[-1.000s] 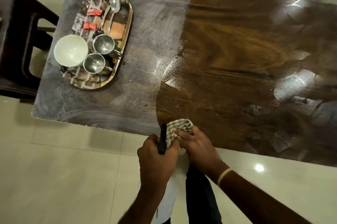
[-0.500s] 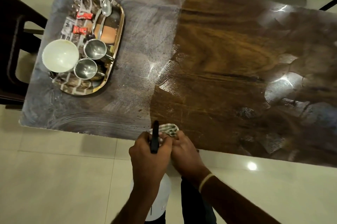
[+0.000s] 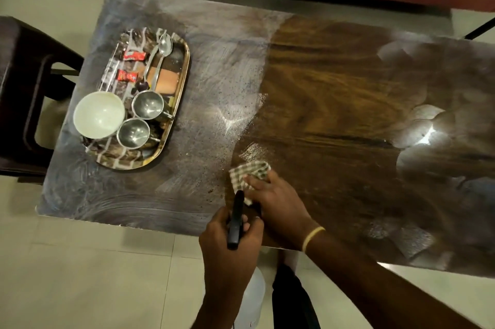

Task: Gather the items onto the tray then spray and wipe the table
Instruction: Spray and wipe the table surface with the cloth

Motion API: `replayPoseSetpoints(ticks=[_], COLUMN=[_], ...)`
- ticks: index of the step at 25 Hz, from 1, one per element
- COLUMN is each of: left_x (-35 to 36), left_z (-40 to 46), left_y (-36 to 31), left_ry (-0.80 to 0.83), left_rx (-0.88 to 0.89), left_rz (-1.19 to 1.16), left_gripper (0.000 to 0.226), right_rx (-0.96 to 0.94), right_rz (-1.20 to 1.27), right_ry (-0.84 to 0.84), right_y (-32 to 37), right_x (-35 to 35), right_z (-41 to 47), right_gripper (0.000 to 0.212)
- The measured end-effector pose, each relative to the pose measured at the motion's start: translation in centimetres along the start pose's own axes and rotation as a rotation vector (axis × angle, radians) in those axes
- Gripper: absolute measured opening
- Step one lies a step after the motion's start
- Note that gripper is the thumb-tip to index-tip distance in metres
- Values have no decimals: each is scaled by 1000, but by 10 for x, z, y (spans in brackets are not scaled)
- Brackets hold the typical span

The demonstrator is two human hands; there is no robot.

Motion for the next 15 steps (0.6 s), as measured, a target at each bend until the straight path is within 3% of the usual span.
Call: replayPoseSetpoints(ticks=[1, 3, 6, 8, 11, 15], left_x=[2, 7, 20, 29, 45, 54], left_z=[2, 6, 16, 26, 42, 59], left_y=[-5, -17, -35, -49, -67, -90], left_ry=[-5, -20, -53, -72, -45, 12], left_rx=[35, 79, 113, 148, 219, 400], left_rz=[-14, -72, -154, -208, -260, -222], left_gripper=[21, 21, 19, 21, 9, 18], right_rx=[-59, -4, 359, 472, 456, 256], right_rz=[11, -9, -73, -82, -45, -13], right_ry=[23, 6, -131, -228, -278, -195], right_y=[-6, -50, -140, -160, -142, -98], right_x=[-6, -35, -71, -71, -53, -38], right_z=[-18, -33, 1, 40, 72, 33], right_gripper=[34, 38, 52, 53, 50, 53])
Point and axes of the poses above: each hand's wrist, its own z-axis towards the middle knuckle, its own x-axis out of the palm, y = z × x, the point moved 8 cm from there along z, towards the middle knuckle, and after that the axes turned 13 degrees about -y, right-handed, at the moved point
